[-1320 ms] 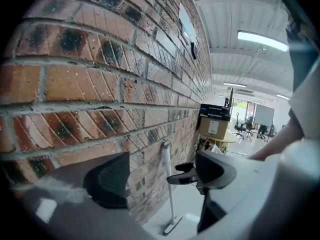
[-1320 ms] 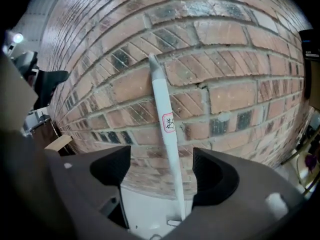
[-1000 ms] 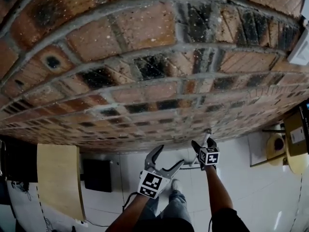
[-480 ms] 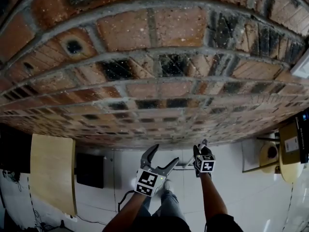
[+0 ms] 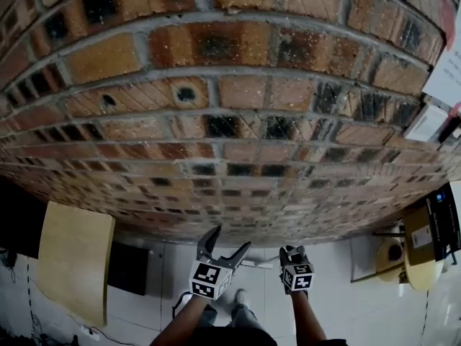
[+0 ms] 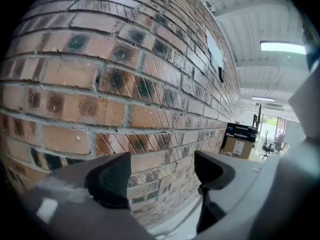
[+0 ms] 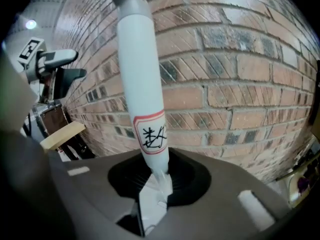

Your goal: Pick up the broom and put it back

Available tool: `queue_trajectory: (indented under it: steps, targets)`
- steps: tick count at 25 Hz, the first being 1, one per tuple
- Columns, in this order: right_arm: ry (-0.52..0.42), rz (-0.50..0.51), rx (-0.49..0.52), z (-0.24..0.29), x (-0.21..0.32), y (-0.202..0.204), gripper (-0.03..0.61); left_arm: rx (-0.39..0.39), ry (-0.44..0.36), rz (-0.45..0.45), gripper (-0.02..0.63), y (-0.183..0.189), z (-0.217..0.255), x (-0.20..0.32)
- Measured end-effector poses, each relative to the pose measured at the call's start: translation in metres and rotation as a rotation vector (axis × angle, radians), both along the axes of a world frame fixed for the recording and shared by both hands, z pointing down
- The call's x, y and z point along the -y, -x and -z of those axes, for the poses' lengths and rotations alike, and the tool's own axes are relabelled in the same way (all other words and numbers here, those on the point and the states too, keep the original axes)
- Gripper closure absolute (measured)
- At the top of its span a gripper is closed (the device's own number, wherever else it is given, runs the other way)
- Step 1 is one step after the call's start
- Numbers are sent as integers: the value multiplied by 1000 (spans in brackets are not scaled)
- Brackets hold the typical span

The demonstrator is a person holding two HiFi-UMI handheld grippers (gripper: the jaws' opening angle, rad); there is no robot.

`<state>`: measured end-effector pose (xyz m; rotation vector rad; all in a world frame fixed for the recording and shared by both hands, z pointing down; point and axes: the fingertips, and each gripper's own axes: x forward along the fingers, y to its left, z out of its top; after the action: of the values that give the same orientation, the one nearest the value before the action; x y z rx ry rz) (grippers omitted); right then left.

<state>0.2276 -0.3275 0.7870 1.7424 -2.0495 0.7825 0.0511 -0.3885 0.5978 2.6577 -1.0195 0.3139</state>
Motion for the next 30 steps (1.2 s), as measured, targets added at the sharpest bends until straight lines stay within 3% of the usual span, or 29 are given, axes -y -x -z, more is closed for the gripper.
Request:
queue_trajectory:
  steps: [6, 11, 17, 23, 26, 30]
  targets:
    - [-164, 31, 3, 107, 13, 41, 499, -37, -74, 70, 215, 46, 41, 1]
    - [-375, 50, 7, 212, 24, 76, 506, -97, -124, 152, 215, 87, 84, 3]
    - [-590, 77, -15, 327, 50, 116, 515, -68, -284, 242, 216, 132, 152, 20]
    - [-728, 32, -28, 405, 36, 145, 522, 27, -375, 314, 216, 167, 190, 11]
    - [-809, 21, -56, 437, 29, 158, 522, 2, -409, 340, 216, 182, 212, 8]
    - [-828, 15, -83, 451, 22, 170, 522, -51, -417, 341, 221, 192, 229, 4]
